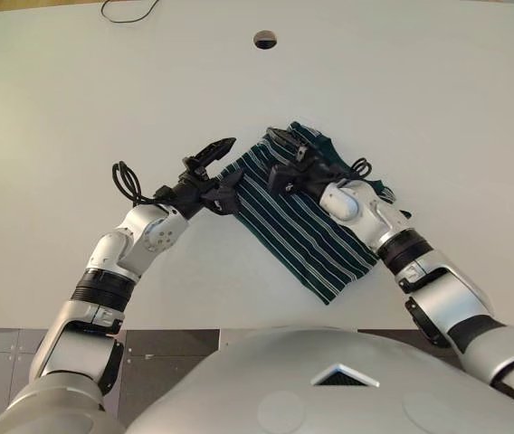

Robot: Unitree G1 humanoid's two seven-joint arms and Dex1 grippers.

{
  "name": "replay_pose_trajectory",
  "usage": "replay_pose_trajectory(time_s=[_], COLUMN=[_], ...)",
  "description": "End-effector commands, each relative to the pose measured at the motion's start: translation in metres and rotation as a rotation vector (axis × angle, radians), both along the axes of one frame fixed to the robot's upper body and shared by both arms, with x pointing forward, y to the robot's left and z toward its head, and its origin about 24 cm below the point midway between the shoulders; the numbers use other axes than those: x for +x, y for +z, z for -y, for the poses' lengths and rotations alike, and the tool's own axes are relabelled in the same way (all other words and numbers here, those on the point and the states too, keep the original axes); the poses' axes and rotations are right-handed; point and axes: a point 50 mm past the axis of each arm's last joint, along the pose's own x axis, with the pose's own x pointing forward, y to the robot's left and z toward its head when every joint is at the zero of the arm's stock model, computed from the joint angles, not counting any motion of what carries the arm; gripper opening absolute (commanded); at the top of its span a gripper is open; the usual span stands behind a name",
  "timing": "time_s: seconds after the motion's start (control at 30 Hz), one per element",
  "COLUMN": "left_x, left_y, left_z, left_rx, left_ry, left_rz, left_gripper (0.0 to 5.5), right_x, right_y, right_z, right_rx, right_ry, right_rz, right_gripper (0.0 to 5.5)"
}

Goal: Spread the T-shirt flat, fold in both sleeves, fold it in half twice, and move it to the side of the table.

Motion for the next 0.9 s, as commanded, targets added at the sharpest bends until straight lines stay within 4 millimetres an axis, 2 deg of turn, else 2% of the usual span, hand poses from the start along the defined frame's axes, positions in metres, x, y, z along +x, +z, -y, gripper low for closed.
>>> replay_pose_trajectory(time_s=[0.03, 0.17, 0.23, 0.33, 0.47, 0.57, 0.6, 0.67, 0.77, 0.9], left_x=[-0.008, -0.013, -0.012, -0.011, 0.001, 0.009, 0.012, 0.018, 0.020, 0.020], left_y=[-0.013, -0.016, -0.016, -0.014, 0.010, 0.034, 0.044, 0.069, 0.090, 0.099], left_z=[-0.015, -0.019, -0.019, -0.021, -0.015, -0.012, -0.014, -0.018, -0.020, -0.028], left_rx=[0.080, 0.083, 0.083, 0.081, -0.038, -0.180, -0.240, -0.410, -0.567, -0.729], left_ry=[0.035, 0.045, 0.047, 0.057, 0.060, 0.085, 0.109, 0.163, 0.201, 0.277], left_rz=[-0.074, -0.089, -0.090, -0.081, 0.028, 0.133, 0.178, 0.293, 0.393, 0.457], left_gripper=[3.39, 3.39, 3.39, 3.39, 3.39, 3.39, 3.39, 3.39, 3.39, 3.39], right_x=[0.015, 0.025, 0.027, 0.027, 0.010, -0.002, -0.005, -0.014, -0.017, -0.008], right_y=[0.009, 0.017, 0.020, 0.024, 0.043, 0.065, 0.074, 0.076, 0.049, 0.006], right_z=[0.054, 0.096, 0.108, 0.113, 0.090, 0.073, 0.067, 0.050, 0.033, 0.017], right_rx=[0.030, 0.031, 0.037, 0.057, 0.129, 0.168, 0.184, 0.164, 0.047, -0.104], right_ry=[-0.186, -0.319, -0.361, -0.376, -0.242, -0.148, -0.119, -0.015, 0.099, 0.200], right_rz=[0.012, 0.027, 0.030, 0.042, 0.106, 0.165, 0.182, 0.150, 0.032, -0.182], right_gripper=[3.09, 3.09, 3.09, 3.09, 3.09, 3.09, 3.09, 3.09, 3.09, 3.09])
